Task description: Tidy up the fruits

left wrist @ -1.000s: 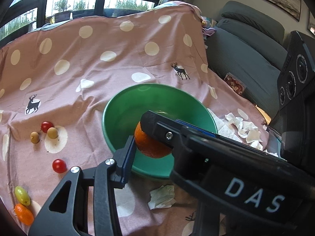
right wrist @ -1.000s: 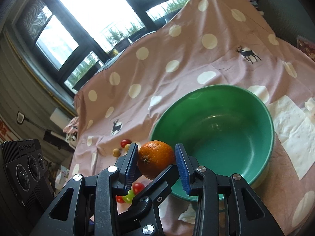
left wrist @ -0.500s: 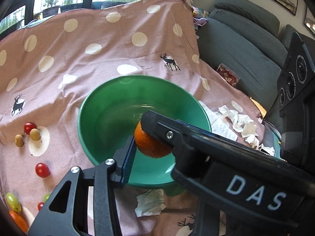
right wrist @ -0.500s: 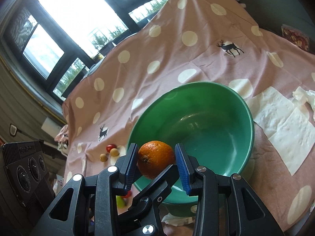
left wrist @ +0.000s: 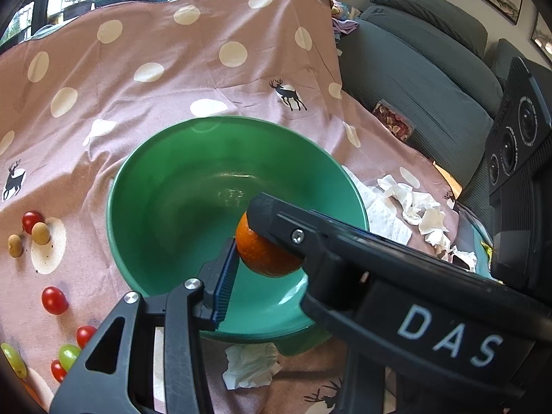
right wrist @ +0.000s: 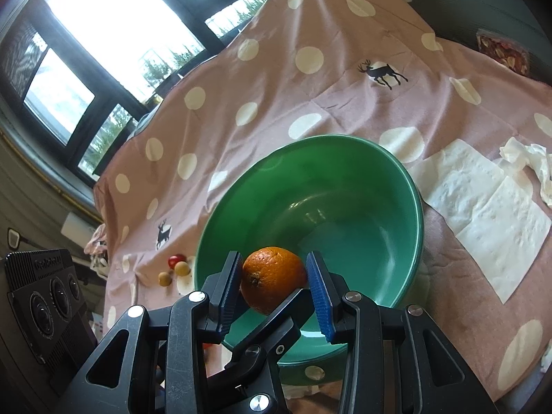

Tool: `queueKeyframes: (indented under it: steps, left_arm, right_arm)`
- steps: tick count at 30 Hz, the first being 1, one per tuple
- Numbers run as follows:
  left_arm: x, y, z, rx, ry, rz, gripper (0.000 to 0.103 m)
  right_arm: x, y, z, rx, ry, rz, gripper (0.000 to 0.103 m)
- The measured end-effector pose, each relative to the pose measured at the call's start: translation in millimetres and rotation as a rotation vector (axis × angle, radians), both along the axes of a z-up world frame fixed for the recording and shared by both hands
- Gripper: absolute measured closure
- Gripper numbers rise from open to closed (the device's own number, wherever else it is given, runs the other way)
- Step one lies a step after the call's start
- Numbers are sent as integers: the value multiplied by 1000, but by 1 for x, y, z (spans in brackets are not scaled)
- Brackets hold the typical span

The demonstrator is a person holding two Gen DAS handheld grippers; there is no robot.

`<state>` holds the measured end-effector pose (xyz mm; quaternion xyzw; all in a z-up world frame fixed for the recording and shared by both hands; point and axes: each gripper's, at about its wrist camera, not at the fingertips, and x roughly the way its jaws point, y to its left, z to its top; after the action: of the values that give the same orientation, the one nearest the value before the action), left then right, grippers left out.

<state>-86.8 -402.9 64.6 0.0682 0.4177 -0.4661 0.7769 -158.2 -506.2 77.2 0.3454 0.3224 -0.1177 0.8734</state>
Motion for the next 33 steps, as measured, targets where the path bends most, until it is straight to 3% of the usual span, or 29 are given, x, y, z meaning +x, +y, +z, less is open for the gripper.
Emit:
queueKeyframes:
  steps: [33]
  left_arm:
    - [5,-3,-11,1,51,-17,61]
  right_arm:
    - [5,-2,-6,-11,59,-12,61]
